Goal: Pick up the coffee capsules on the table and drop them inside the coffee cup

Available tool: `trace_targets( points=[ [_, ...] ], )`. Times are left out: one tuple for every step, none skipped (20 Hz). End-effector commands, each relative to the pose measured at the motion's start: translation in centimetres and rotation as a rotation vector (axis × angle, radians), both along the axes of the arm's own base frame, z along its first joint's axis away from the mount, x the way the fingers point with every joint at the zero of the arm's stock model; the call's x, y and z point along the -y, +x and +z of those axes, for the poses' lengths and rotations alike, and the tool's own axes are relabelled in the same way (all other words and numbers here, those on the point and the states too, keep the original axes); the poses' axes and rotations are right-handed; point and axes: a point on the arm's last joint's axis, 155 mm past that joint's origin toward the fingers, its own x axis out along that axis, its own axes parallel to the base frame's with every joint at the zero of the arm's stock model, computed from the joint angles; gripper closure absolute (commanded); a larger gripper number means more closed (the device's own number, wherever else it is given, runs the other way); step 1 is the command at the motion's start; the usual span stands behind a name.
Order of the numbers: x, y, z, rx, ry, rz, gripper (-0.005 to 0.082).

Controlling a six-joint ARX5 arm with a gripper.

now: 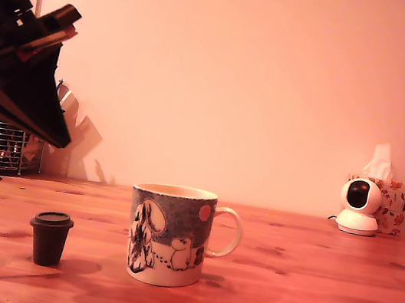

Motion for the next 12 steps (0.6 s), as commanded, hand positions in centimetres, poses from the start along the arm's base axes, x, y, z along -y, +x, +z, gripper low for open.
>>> trace_targets(
  points=[
    [-0.2, -0.3, -0.4, -0.004, 0.002, 0.019, 0.0789],
    [-0.4, -0.3, -0.5, 0.002, 0.011, 0.029, 0.0789],
    [-0.6, -0.4, -0.6, 0.005, 0.015, 0.044, 0.0789],
    [-1.0, -0.4, -0.8, 0.007, 0.019, 0.073, 0.0789],
    [-1.4, -0.5, -1.1, 0.008, 0.023, 0.096, 0.0789],
    [-1.7, -0.6, -1.5, 0.01, 0.03, 0.112, 0.0789],
    [-1.9, -0.8, -1.7, 0.013, 0.034, 0.119, 0.0789],
    [-2.2, -0.8, -1.7, 0.017, 0.038, 0.125, 0.0788],
    [-2.2, -0.8, -1.8, 0.017, 0.04, 0.127, 0.0788],
    [-2.3, -0.8, -1.8, 0.017, 0.04, 0.13, 0.0788],
    [-2.3, -0.8, -1.7, 0.013, 0.03, 0.142, 0.0781],
    [-2.3, -0.8, -1.7, 0.012, 0.03, 0.141, 0.0769]
  ],
)
